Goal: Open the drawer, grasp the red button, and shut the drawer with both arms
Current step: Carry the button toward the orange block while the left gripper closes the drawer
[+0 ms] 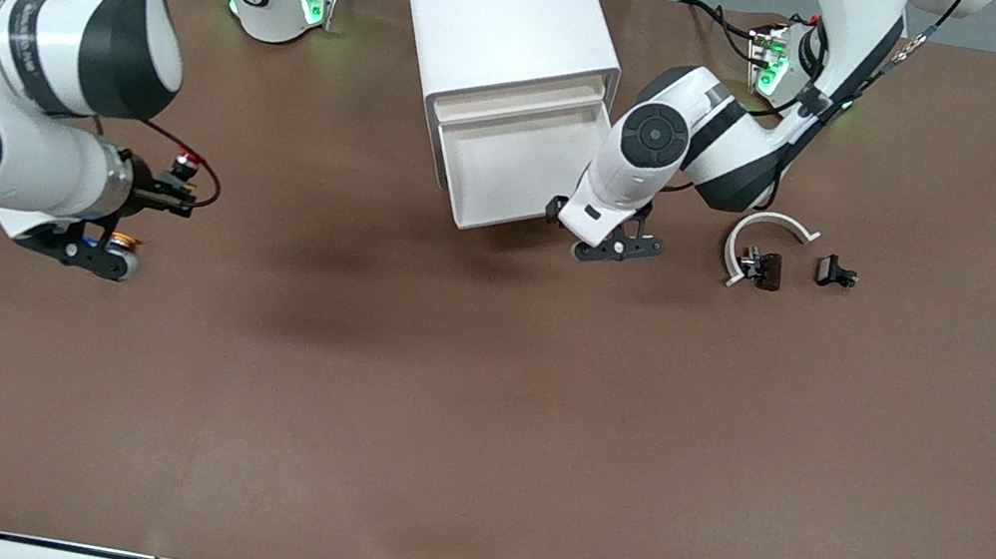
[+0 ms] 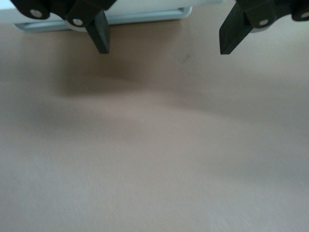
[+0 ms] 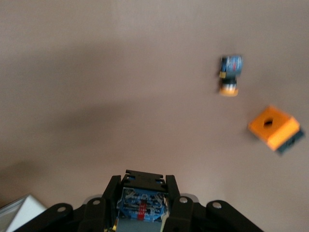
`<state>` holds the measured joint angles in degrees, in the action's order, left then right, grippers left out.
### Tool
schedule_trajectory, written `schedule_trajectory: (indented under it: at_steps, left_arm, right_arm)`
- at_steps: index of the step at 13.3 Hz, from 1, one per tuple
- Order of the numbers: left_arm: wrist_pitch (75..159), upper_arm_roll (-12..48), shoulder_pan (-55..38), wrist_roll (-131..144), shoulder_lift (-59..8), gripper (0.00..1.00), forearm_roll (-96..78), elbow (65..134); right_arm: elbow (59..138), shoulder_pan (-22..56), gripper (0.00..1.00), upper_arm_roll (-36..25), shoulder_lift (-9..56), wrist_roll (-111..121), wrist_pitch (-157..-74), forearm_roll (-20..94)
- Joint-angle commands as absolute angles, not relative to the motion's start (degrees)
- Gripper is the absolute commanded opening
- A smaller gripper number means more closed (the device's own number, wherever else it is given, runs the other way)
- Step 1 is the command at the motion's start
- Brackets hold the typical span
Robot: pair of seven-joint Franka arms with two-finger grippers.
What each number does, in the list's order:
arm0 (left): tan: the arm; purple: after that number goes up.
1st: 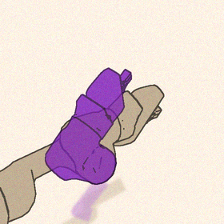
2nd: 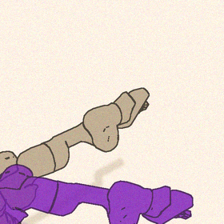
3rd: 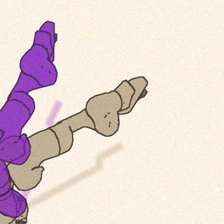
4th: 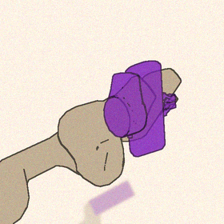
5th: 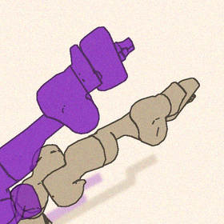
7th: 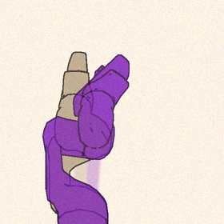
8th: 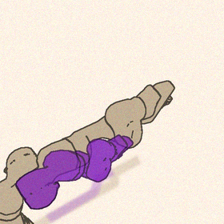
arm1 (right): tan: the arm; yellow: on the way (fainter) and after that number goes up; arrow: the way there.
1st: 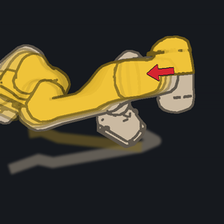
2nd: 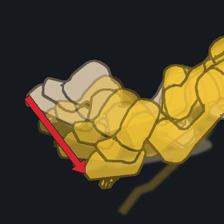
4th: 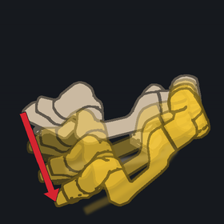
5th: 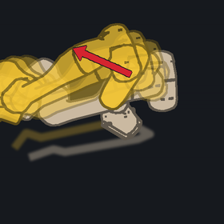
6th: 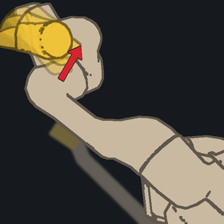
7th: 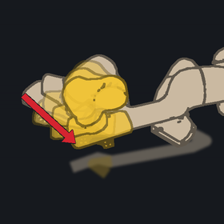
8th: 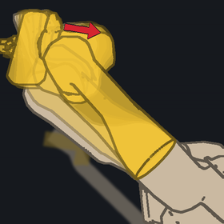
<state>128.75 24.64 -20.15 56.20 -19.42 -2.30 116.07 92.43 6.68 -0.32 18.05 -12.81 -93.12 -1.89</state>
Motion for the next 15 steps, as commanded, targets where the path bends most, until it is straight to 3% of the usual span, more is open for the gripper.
schedule_trajectory:
  at_steps: [1,7,15]
  left_arm:
    - [128.8,28.2,-19.7,59.1,-19.9,1.00,-3.3,116.5]
    - [127.6,34.5,-19.8,60.3,-20.7,1.00,-8.3,117.5]
    - [127.5,37.9,-19.9,66.2,-23.1,1.00,-8.4,117.1]
  right_arm:
    - [99.6,1.1,0.19,1.0,16.9,-3.1,-104.6,-4.0]
    - [107.9,-3.9,0.19,1.0,22.7,0.4,-127.4,-6.9]
    - [109.2,-4.8,0.19,0.9,29.3,0.4,-133.2,-6.9]
